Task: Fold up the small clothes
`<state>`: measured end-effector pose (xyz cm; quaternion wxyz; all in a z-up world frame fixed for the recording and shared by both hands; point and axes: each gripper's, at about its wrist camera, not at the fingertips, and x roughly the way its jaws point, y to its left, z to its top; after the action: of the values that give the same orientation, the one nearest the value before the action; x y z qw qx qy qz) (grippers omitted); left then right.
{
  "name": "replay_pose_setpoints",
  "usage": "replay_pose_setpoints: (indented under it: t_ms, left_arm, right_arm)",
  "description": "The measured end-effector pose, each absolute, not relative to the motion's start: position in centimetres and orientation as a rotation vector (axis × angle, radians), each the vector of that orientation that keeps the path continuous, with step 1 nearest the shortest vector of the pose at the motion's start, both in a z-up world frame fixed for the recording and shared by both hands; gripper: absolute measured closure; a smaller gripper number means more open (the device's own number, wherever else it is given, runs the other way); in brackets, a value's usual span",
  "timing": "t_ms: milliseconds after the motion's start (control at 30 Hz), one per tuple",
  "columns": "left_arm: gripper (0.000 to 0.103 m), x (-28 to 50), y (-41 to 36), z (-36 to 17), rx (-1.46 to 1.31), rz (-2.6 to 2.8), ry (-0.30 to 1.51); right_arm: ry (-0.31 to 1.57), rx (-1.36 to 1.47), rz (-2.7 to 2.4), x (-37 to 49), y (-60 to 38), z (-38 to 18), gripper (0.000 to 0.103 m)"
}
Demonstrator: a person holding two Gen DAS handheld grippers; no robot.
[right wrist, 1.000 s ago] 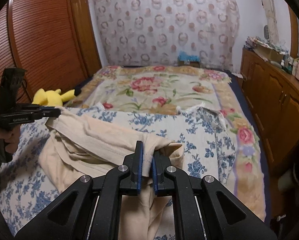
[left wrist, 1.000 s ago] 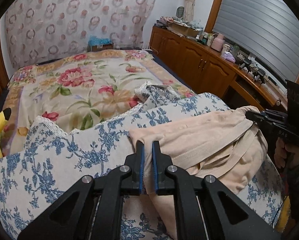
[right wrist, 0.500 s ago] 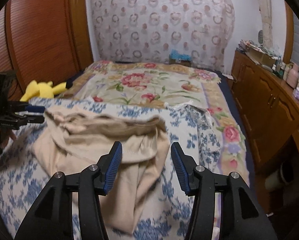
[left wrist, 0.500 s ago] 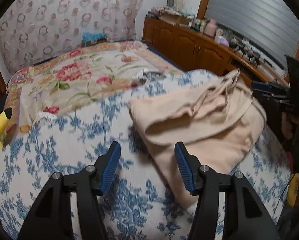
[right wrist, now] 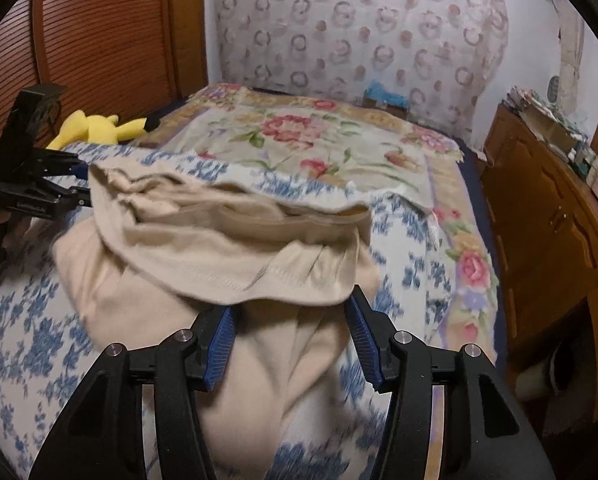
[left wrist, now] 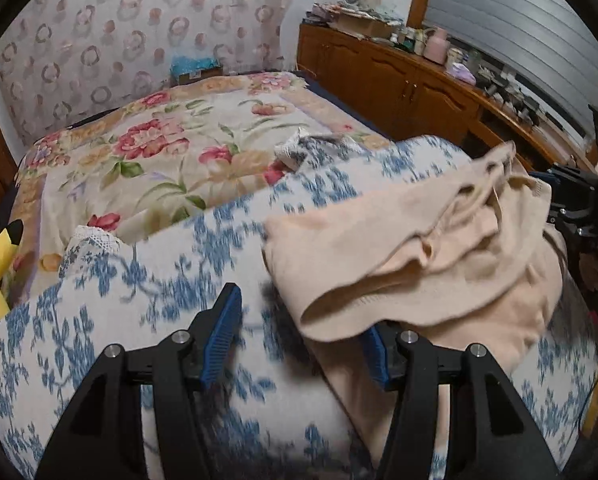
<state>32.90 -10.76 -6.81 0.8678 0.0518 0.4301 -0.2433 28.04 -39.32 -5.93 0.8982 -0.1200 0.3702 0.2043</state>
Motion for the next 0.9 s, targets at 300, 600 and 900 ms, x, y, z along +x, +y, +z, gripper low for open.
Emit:
replay_pose_setpoints:
  t_ms: [300,600,900]
  left_arm:
    - [0.048,36.3,-9.0,-6.2,0.022,-0.428,0.872]
    - [0.048,36.4,-7.5,-6.7,0.001,-0.380,0.885]
    - [0.048,34.6,-8.7,-6.2,-0.002,-0.442,0.890]
  right_arm:
    - [0.704,-0.085,0.461,32.0,-41.1,-4.1,0.099]
    - [0.780,0.049,0.255,34.4,-44.6,-4.9,0.103]
    - [0.795,0.008,0.240,31.5,-43.8,-4.6,0.035]
